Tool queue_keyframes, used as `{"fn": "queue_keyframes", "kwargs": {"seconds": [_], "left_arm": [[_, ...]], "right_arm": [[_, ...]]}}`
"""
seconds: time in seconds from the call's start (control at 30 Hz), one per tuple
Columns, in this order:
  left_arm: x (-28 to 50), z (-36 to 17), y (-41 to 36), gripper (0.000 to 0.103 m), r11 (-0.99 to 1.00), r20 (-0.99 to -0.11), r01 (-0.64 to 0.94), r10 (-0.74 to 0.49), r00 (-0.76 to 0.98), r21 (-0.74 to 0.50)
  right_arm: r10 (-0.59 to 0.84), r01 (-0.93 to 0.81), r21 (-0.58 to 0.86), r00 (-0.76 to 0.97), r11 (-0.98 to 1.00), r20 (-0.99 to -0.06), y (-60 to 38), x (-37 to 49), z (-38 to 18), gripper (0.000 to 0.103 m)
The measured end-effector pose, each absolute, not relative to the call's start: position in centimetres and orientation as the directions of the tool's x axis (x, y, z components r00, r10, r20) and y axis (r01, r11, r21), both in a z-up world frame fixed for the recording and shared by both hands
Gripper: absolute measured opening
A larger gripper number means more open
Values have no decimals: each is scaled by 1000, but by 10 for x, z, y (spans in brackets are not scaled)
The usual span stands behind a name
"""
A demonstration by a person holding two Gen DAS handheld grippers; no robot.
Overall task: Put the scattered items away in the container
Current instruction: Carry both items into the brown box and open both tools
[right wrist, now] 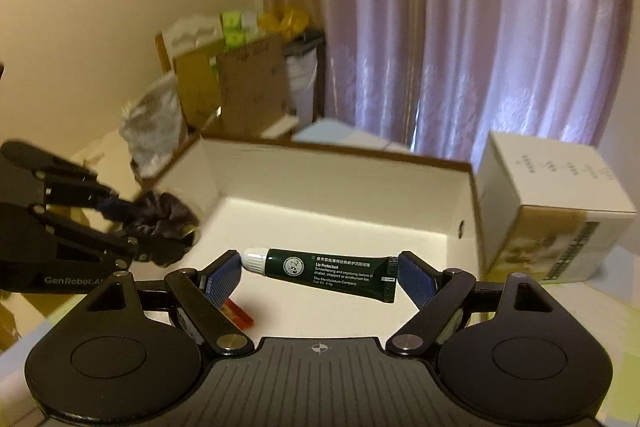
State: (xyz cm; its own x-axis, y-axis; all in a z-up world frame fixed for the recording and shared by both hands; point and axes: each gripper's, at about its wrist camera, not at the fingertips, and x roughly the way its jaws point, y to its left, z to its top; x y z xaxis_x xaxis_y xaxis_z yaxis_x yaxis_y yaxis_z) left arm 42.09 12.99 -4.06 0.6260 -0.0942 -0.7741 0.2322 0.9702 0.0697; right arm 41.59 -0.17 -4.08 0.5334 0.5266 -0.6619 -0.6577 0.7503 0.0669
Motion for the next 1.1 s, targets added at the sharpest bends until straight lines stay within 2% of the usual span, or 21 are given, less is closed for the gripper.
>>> {"fn": "queue_keyframes", "kwargs": {"seconds": [0.4,0.67,0.77,0.9,1.0,1.1], "left_arm": [[494,-99,141,27,981,-885,194,-102,454,-13],[512,-118,145,30,986,-916,164,-71,394,-6],[515,-122,145,38,988,-921,156,-65,385,-4],[515,-120,147,60,990,-917,141,-57,395,0],[515,-117,146,67,990,-913,137,-41,406,16],[515,-115,147,70,992,-912,128,-37,409,17]], "right_arm": [[390,-670,59,357,740,-849,24,489,-90,82],[346,-678,50,308,733,-886,31,510,-104,82],[340,-680,42,311,732,-888,34,512,-107,82],[334,-676,30,324,736,-885,38,512,-109,82],[338,-675,32,327,737,-883,36,511,-109,83],[345,-673,33,336,739,-876,37,510,-108,92]]}}
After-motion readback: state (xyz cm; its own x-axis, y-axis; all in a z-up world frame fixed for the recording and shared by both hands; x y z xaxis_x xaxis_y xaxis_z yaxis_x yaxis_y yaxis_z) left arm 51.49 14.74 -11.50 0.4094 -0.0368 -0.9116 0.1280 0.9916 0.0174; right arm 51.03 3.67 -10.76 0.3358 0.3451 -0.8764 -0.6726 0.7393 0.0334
